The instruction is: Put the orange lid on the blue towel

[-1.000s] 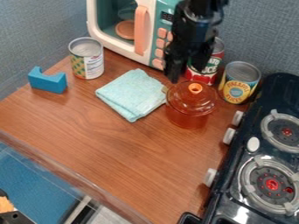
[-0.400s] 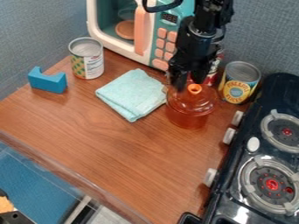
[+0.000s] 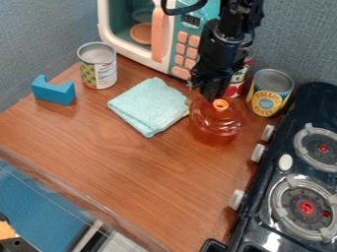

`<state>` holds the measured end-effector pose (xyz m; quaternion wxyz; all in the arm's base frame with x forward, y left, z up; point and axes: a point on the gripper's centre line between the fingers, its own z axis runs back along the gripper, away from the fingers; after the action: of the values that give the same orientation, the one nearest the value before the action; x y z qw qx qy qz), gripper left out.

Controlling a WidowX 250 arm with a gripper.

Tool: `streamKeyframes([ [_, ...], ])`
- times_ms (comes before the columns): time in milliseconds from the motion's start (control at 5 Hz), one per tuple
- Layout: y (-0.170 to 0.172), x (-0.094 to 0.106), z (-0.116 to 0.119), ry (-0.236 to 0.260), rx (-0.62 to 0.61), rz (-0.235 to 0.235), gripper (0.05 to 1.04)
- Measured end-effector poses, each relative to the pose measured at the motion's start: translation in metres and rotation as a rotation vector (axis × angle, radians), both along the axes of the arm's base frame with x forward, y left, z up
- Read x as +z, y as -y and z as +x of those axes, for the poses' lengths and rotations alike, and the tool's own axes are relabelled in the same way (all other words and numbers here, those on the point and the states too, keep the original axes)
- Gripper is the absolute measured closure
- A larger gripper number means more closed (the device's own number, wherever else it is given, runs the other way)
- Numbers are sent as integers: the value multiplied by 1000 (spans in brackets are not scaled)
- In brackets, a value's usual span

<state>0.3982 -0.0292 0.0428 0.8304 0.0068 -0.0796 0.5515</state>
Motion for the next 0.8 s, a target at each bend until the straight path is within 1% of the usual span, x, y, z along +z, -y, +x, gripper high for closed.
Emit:
streamKeyframes([
  [200, 1, -1, 0, 2, 12, -1, 1030],
  [400, 1, -3, -1, 0, 19, -7, 1013],
  [600, 2, -6, -6, -6, 22, -9, 868],
  [800, 1, 3, -9, 20, 24, -14, 610],
])
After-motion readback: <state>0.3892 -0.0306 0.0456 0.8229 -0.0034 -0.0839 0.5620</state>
